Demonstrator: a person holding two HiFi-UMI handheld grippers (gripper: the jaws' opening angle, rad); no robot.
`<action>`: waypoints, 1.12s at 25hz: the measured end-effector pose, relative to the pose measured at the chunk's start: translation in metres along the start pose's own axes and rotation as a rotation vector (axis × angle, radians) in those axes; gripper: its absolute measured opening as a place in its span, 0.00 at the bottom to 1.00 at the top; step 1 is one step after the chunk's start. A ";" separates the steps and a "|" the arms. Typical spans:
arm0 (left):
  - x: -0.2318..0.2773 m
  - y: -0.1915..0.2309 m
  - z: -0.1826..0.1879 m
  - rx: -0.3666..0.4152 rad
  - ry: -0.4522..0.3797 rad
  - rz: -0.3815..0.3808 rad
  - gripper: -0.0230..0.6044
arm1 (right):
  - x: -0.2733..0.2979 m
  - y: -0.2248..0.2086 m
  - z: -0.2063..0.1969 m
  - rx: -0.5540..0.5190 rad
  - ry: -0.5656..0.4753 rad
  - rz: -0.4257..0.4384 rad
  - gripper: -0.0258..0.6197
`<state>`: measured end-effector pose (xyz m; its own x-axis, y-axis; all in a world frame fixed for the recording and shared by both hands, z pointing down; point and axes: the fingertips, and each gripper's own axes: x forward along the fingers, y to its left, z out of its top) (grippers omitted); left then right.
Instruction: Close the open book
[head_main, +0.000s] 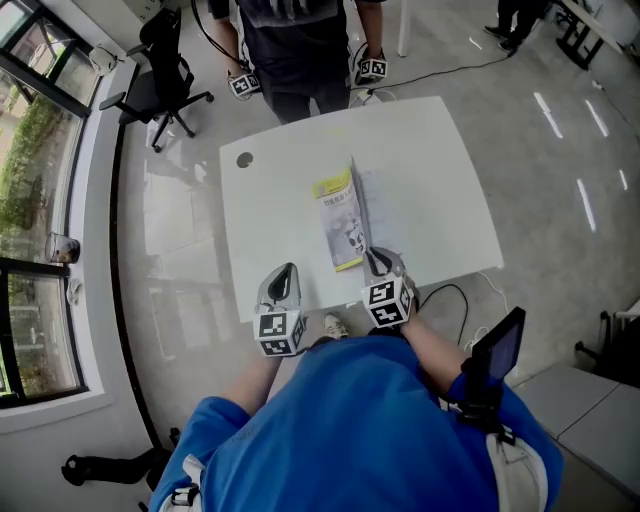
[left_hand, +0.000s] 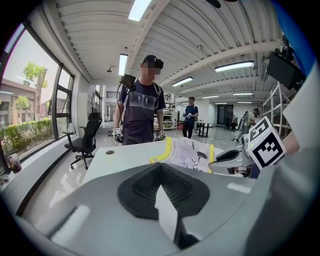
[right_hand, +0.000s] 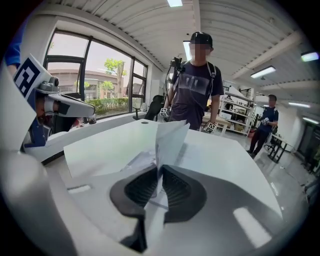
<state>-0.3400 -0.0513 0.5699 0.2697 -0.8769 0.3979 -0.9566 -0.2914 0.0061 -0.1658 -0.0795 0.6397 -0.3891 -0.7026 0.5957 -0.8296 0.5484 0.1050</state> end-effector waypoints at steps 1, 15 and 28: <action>0.001 -0.001 0.001 0.004 -0.003 0.002 0.05 | 0.000 -0.002 -0.001 0.004 0.005 0.003 0.09; 0.020 -0.019 0.013 0.013 -0.018 -0.017 0.05 | 0.007 -0.019 -0.019 0.101 0.062 0.045 0.12; 0.022 -0.027 0.009 0.028 -0.008 -0.005 0.05 | 0.021 -0.034 -0.049 0.353 0.127 0.122 0.17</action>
<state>-0.3071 -0.0657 0.5703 0.2759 -0.8782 0.3908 -0.9517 -0.3067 -0.0174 -0.1259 -0.0905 0.6873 -0.4593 -0.5677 0.6832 -0.8755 0.4193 -0.2403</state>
